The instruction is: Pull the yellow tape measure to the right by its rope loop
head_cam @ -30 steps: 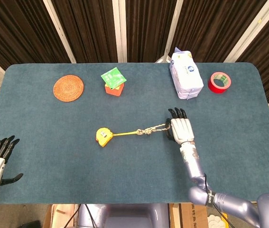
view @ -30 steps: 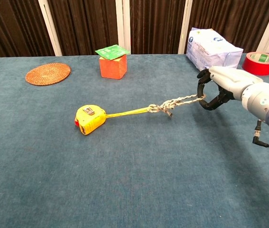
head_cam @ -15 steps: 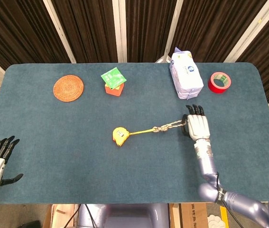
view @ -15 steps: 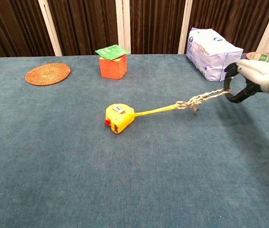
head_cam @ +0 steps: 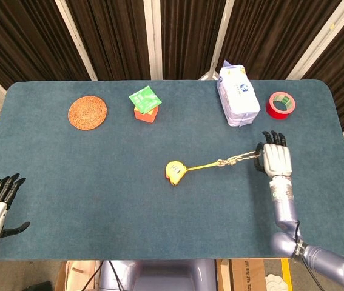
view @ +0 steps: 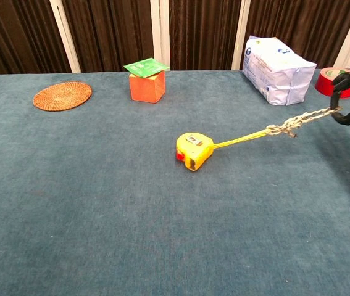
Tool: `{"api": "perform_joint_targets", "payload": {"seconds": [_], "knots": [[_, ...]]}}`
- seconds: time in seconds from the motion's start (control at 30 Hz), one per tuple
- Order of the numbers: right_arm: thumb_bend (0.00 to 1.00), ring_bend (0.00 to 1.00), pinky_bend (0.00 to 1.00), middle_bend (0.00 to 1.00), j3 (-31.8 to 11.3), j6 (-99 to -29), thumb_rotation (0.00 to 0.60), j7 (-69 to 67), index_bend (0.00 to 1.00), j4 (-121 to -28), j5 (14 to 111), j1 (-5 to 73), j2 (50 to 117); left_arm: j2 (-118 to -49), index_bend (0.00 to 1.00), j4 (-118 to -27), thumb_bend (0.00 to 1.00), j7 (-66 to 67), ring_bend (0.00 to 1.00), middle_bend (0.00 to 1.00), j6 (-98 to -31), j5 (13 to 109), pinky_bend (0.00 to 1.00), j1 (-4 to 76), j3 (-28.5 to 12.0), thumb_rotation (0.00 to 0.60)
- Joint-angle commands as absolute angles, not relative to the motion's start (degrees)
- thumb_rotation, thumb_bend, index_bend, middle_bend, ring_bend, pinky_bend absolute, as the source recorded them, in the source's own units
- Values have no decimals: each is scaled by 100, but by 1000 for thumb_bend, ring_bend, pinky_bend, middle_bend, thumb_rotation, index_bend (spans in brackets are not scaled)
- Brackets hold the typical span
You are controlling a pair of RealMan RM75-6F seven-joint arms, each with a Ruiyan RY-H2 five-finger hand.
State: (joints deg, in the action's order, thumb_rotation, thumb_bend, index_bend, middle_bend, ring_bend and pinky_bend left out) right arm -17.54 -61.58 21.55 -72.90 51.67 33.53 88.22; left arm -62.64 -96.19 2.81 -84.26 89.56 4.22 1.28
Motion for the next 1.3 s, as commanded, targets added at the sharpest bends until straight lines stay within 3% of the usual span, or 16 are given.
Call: {"api": "perform_joint_targets", "payload": {"seconds": [0.03,1.3], "knots": [[472,0,0,154,-1784,-6161,600,2112,626,-7255,5127,3310,8706,-6266,0,-9620,0,289,0,0,-8435,8962,0,417,130,600],[473,0,0,153,-2100,-5709,600,1969,628,-6051,4187,3029,7916,-6295,0,-9626,0,405,0,0,-8503,9003,0,383,127,600]]}}
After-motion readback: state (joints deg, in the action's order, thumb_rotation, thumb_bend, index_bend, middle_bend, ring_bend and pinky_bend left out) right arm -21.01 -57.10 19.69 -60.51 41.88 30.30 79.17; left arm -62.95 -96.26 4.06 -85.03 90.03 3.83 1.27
